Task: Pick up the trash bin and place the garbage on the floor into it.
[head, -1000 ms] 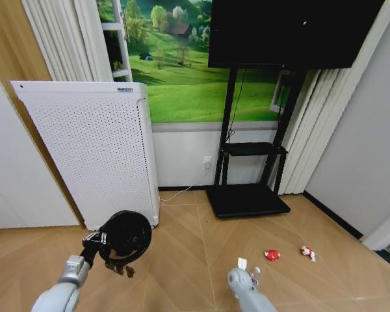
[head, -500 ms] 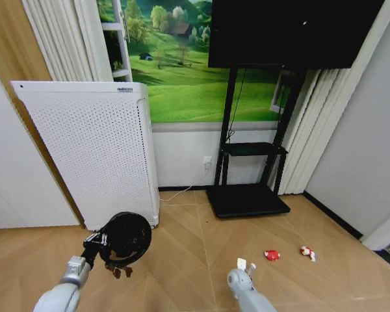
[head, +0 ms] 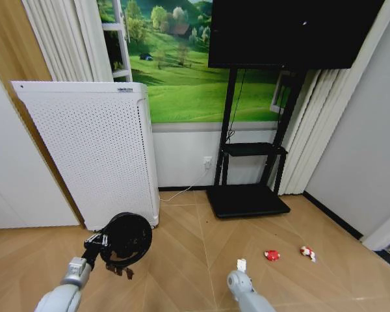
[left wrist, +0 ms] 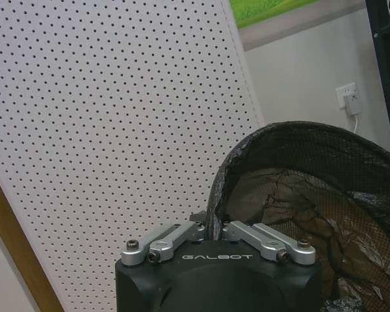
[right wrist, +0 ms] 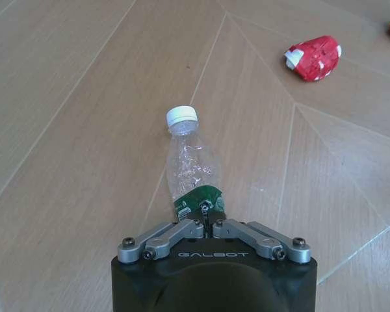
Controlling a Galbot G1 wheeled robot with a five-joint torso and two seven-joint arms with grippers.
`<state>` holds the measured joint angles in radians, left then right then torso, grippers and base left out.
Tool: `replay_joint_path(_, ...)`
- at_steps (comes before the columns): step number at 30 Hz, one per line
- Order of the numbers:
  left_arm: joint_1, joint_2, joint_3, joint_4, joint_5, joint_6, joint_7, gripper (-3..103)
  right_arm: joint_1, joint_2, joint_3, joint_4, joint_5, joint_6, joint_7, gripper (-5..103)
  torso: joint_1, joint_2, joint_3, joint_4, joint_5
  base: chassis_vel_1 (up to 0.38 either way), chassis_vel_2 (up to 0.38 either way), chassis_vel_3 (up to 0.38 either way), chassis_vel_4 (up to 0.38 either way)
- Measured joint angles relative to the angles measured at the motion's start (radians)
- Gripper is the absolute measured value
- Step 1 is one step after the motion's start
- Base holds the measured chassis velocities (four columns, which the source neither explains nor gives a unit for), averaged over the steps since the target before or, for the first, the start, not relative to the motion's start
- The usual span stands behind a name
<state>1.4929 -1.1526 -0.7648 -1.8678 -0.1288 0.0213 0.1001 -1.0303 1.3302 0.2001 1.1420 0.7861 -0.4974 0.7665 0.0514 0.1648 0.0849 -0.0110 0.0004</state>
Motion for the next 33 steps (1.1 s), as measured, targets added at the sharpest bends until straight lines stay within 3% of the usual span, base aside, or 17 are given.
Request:
replay_joint_path(5, -0.004, -0.006, 0.012, -0.004, 0.0, 0.0, 0.0, 4, -0.036, -0.037, -0.002, 0.115, 0.048, -0.022, 0.028, 2, 0.0, 0.0, 0.0, 0.0, -0.0001, 0.0, 0.0, 0.0, 0.0)
replay_joint_path(17, -0.003, -0.018, 0.02, -0.012, 0.006, -0.008, 0.001, 4, -0.078, -0.077, 0.011, 0.215, 0.028, -0.024, 0.047, 2, 0.0, 0.0, 0.0, 0.0, -0.0001, 0.0, 0.0, 0.0, 0.0)
replay_joint_path(20, -0.006, -0.018, 0.016, -0.019, 0.001, -0.008, 0.001, 4, -0.126, -0.167, 0.031, 0.387, 0.014, -0.033, 0.044, 2, 0.0, 0.0, 0.0, 0.0001, -0.0002, 0.0, 0.0, 0.0, 0.0)
replay_joint_path(21, -0.006, -0.018, 0.016, -0.019, 0.001, -0.008, 0.001, 4, -0.126, -0.167, 0.031, 0.387, 0.014, -0.033, 0.044, 2, 0.0, 0.0, 0.0, 0.0001, -0.0002, 0.0, 0.0, 0.0, 0.0)
replay_joint_path(25, -0.013, -0.022, 0.025, -0.02, -0.001, -0.008, 0.001, 4, -0.159, -0.231, 0.04, 0.492, -0.029, -0.022, 0.005, 2, 0.0, 0.0, 0.0, 0.0, -0.0003, 0.0, 0.0, 0.0, 0.0)
replay_joint_path(26, -0.022, -0.03, 0.04, -0.018, -0.002, -0.005, 0.0, 4, -0.223, -0.308, 0.059, 0.627, -0.109, 0.028, -0.077, 2, 0.0, 0.0, 0.0, -0.0001, -0.0003, 0.0, 0.0, 0.0, 0.0)
replay_joint_path(33, -0.028, -0.037, 0.042, -0.008, -0.001, -0.004, -0.002, 4, -0.29, -0.355, 0.078, 0.713, -0.219, 0.123, -0.171, 2, 0.0, 0.0, 0.0, -0.0001, -0.0004, 0.0, 0.0, 0.0, 0.0)
